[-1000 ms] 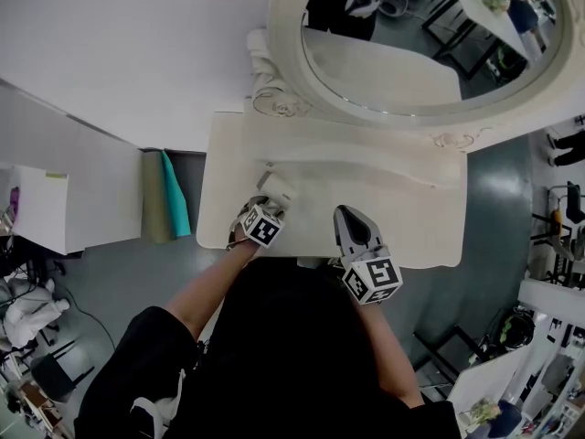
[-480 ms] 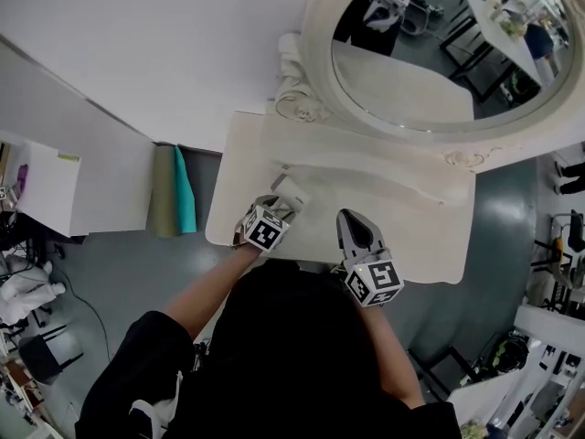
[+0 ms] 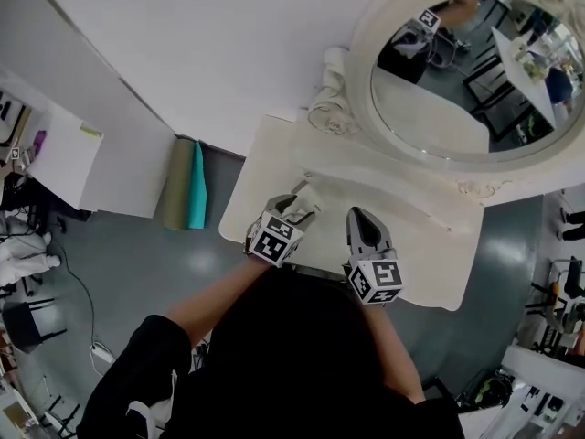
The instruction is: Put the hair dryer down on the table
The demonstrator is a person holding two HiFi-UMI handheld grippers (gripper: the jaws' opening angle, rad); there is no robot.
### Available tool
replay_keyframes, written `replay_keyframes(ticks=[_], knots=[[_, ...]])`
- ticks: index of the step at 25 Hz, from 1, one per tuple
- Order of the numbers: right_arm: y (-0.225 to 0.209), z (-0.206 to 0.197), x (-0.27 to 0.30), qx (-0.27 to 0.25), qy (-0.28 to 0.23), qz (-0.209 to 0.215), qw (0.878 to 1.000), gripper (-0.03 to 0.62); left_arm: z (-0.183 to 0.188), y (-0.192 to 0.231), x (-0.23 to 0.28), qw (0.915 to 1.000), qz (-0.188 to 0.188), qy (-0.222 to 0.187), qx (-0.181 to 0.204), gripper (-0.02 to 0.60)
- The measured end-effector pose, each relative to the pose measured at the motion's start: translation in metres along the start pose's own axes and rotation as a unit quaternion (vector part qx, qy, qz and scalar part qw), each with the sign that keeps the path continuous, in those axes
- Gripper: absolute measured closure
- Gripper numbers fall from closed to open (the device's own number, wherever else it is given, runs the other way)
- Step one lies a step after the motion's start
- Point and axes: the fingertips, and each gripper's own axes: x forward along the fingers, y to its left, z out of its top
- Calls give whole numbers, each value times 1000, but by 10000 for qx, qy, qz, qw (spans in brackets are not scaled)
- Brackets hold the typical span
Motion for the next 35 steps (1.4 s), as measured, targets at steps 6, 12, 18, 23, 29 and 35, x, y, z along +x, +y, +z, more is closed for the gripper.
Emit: replay_keyframes(ticks=[6,12,18,23,29,35], knots=[[6,17,8,-213,-144,-17,9997,574,47,-16,-40,9955,-29,-873,-374,325],[21,47,9,-281,-340,176,9989,574,96,-32,-85,9813,-68,-1892,-343,348],[33,60,4,-428,-522,151,9976,574,117,-38,-112,9668,-34,-2547,-190,465],[38,55,2,-496,-523,115,9973,574,120,-37,-121,9632,270,-2674,43,556],[43,51,1,-577,-505,80,9970,576,117,-44,-119,9639,61,-2661,6,566],[36,60,-9,-905,-712,-264,9930,576,119,-47,-117,9648,41,-2631,47,566]])
